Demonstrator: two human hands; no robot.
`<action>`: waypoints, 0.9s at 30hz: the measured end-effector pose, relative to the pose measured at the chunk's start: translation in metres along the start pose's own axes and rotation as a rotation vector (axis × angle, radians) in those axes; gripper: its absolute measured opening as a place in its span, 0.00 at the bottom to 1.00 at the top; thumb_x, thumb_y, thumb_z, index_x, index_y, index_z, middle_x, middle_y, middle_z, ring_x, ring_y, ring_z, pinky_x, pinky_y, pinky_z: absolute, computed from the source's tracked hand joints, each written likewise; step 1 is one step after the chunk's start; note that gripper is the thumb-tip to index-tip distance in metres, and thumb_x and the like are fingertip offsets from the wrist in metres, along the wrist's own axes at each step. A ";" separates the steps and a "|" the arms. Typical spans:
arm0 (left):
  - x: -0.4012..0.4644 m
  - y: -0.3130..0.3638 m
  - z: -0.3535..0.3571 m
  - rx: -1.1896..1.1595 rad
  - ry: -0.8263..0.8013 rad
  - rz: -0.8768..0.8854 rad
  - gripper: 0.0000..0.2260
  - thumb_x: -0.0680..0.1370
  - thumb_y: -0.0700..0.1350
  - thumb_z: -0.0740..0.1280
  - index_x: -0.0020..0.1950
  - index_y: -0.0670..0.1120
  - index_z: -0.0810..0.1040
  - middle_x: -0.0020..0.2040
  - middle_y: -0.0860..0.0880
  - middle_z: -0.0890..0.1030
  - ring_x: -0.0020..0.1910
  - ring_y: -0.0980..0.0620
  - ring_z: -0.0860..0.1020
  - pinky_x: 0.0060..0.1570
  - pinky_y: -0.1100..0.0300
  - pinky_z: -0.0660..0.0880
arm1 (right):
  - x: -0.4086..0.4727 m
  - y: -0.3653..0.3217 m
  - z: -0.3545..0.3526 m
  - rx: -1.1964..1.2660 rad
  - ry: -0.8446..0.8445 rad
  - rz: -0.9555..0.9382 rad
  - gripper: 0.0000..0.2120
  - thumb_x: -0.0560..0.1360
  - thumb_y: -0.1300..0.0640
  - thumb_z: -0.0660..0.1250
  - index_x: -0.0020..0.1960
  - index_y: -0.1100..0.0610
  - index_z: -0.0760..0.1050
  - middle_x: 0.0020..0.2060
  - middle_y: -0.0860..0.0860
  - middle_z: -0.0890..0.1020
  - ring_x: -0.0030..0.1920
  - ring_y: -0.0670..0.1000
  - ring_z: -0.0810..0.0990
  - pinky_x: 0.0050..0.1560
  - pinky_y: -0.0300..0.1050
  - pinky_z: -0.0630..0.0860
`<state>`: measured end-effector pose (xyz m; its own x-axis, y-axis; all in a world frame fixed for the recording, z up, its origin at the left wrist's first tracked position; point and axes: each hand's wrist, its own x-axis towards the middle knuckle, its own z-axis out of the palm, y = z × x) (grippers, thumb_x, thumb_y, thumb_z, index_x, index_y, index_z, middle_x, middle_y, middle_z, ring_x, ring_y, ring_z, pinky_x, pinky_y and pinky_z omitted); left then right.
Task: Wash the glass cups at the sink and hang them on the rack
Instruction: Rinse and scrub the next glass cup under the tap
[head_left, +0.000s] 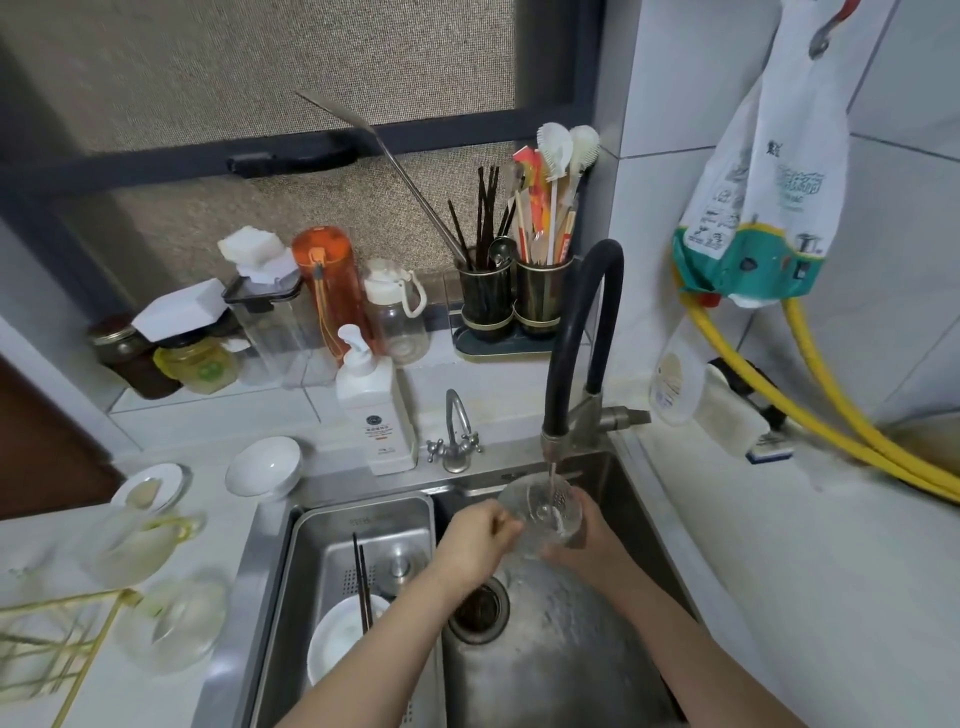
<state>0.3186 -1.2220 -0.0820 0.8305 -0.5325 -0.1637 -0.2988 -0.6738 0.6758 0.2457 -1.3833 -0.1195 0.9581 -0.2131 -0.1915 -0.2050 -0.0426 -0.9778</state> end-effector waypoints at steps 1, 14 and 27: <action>0.001 0.004 0.000 0.099 0.028 0.042 0.09 0.79 0.48 0.64 0.41 0.46 0.73 0.39 0.47 0.77 0.39 0.51 0.73 0.40 0.59 0.65 | 0.002 0.004 -0.002 0.015 -0.011 0.049 0.34 0.64 0.62 0.77 0.66 0.50 0.67 0.60 0.51 0.77 0.59 0.46 0.78 0.57 0.42 0.77; -0.008 0.013 0.020 0.873 0.164 0.687 0.21 0.53 0.41 0.79 0.45 0.44 0.85 0.50 0.46 0.85 0.57 0.45 0.80 0.61 0.52 0.75 | -0.010 -0.017 -0.016 0.249 0.116 0.224 0.09 0.79 0.59 0.60 0.57 0.58 0.76 0.51 0.53 0.80 0.46 0.48 0.79 0.47 0.42 0.75; -0.013 0.023 0.003 0.364 0.298 0.102 0.06 0.75 0.49 0.66 0.41 0.48 0.74 0.42 0.50 0.80 0.44 0.50 0.77 0.38 0.58 0.68 | 0.012 -0.039 -0.001 0.229 0.109 0.179 0.16 0.76 0.54 0.67 0.63 0.54 0.76 0.59 0.52 0.80 0.60 0.53 0.78 0.66 0.57 0.71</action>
<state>0.2993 -1.2326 -0.0665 0.8710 -0.4711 0.1394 -0.4868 -0.7895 0.3736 0.2654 -1.3856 -0.0832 0.8811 -0.3017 -0.3642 -0.3060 0.2233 -0.9255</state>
